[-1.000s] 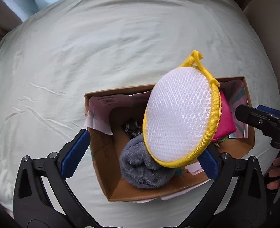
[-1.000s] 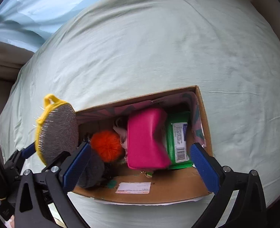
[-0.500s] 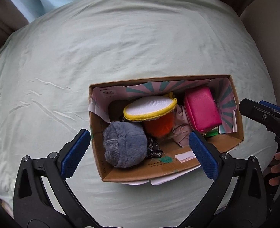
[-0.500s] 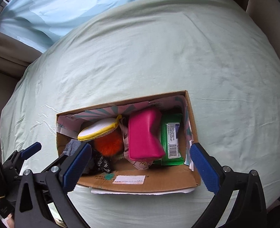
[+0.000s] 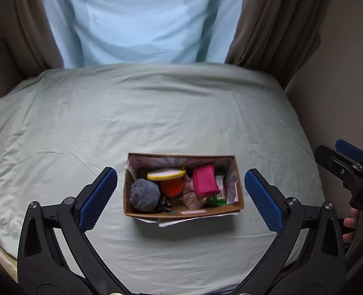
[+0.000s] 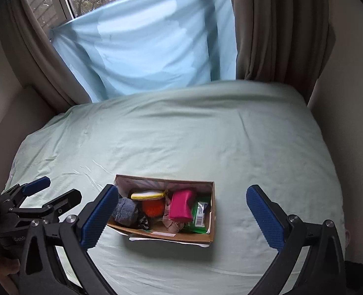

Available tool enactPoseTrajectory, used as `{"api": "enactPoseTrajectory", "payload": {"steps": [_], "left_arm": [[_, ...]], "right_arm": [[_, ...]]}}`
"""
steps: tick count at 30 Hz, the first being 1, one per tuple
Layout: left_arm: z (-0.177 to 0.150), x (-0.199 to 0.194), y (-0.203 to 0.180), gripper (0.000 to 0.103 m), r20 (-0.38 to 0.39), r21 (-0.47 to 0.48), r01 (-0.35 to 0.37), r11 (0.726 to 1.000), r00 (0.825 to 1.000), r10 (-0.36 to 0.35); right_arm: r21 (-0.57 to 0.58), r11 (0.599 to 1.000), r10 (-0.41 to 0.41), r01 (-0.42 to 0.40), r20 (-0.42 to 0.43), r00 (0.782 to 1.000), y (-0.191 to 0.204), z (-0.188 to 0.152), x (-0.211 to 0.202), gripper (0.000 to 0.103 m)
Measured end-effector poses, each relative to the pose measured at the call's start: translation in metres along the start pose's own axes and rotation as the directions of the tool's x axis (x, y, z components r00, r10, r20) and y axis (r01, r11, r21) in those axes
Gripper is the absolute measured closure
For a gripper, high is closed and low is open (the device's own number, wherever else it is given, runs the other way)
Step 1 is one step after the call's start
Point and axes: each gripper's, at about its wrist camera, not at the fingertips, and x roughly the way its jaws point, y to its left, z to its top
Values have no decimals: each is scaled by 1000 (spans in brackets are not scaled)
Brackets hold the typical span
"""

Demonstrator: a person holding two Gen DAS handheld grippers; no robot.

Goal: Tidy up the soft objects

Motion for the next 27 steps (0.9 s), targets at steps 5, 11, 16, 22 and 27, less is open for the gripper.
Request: {"api": "enactPoseTrajectory", "payload": {"steps": [5,11,16,22,27], "left_arm": [[-2,-83,-18,0,192,-42,-11,999,981,19],[-16,-150,-43,0,350,-21,-28,999,936,34],[-26,-179,-63,0,427,8,-31,999,904,25],[-36,-185,-77,0,459,29,-45,999,888,27],[-39,-182,-86,0,457,29,-42,999,889,24]], "right_arm": [[-54,998,-22,31,152,988,-1,2,-77,0],[-37,997,-55,70,307,950,-9,-4,-142,0],[-37,994,-85,107,377,922,-11,-18,-167,0],[-22,988,-132,156,419,898,-23,-27,-176,0],[-13,985,-149,171,431,890,-30,-28,-181,0]]}}
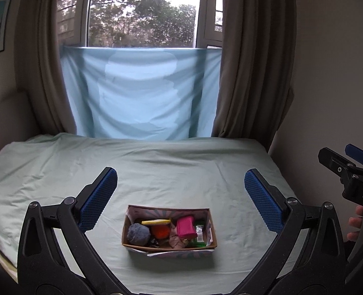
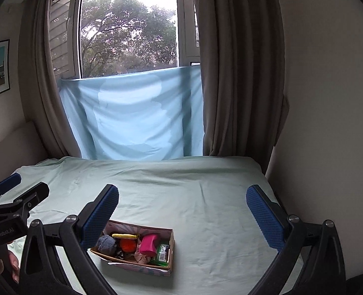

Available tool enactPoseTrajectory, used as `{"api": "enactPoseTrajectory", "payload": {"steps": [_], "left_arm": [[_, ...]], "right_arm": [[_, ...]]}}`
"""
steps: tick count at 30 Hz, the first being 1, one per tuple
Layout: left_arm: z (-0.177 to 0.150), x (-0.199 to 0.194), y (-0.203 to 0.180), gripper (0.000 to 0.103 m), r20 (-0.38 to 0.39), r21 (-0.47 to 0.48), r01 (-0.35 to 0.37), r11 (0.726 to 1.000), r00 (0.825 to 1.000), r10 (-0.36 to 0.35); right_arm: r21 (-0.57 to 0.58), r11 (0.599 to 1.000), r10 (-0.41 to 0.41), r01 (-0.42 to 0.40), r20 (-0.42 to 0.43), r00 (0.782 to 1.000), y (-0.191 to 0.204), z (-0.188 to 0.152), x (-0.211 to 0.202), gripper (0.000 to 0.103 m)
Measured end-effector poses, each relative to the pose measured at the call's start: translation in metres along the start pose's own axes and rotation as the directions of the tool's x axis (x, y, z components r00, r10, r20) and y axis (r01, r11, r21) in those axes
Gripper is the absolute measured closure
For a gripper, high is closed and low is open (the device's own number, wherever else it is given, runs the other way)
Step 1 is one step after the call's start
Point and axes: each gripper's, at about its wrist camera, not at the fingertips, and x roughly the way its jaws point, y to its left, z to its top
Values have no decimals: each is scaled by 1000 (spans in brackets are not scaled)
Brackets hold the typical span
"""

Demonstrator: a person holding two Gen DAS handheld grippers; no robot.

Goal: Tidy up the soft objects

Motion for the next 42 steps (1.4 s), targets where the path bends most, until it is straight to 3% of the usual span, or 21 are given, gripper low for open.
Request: {"api": "enactPoseTrajectory", "payload": {"steps": [42], "left_arm": [[-4,-10,-9,0,28,33,-13,999,1000,12]], "right_arm": [[24,1000,4,-5,22,1000,-6,4,-2,0]]}}
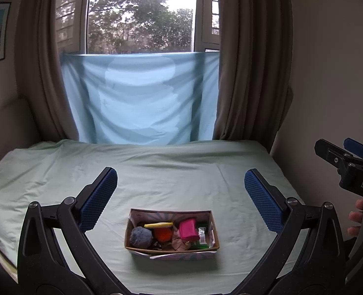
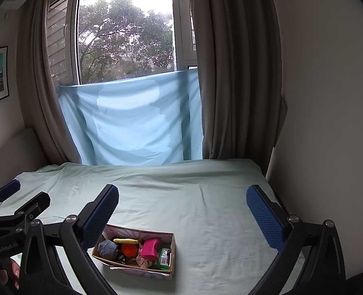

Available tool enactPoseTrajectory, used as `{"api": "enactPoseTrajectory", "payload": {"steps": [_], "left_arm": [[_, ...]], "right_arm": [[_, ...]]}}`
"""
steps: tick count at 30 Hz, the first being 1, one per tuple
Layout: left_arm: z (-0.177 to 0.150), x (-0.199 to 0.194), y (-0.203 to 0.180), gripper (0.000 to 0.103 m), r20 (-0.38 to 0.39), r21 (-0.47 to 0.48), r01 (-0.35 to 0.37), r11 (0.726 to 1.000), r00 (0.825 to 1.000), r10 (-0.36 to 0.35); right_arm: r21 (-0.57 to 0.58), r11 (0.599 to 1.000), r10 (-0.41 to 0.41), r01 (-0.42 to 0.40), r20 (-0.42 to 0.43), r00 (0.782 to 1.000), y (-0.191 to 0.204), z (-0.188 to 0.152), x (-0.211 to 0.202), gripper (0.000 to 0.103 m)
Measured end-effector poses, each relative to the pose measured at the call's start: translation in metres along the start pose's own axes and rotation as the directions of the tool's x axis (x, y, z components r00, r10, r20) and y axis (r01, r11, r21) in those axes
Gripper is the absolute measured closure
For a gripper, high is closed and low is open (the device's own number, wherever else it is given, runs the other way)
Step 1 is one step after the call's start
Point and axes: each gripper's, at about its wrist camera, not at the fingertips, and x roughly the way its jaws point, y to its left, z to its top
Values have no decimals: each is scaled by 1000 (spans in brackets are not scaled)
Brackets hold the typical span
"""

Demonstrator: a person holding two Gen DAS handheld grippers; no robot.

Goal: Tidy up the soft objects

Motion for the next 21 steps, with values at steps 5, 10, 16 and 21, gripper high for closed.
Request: {"api": "enactPoseTrajectory", "payload": {"steps": [5,10,16,21], "left_arm": [[-1,-2,-1,0,11,3,-15,1000,1000,15],[0,-2,-2,0,26,17,-29,999,999,29],[-3,4,-3,0,30,21,-33,999,999,32],[-10,21,-5,0,-3,36,-36,999,999,36]], "right_arm": [[-3,1000,-2,2,5,1000,1,0,-1,0],[-7,1000,-4,4,10,1000,2,1,-1,0],[-9,1000,-14,14,9,1000,1,1,3,0],[2,1000,-16,16,-39,999,-1,-2,20,0]]}}
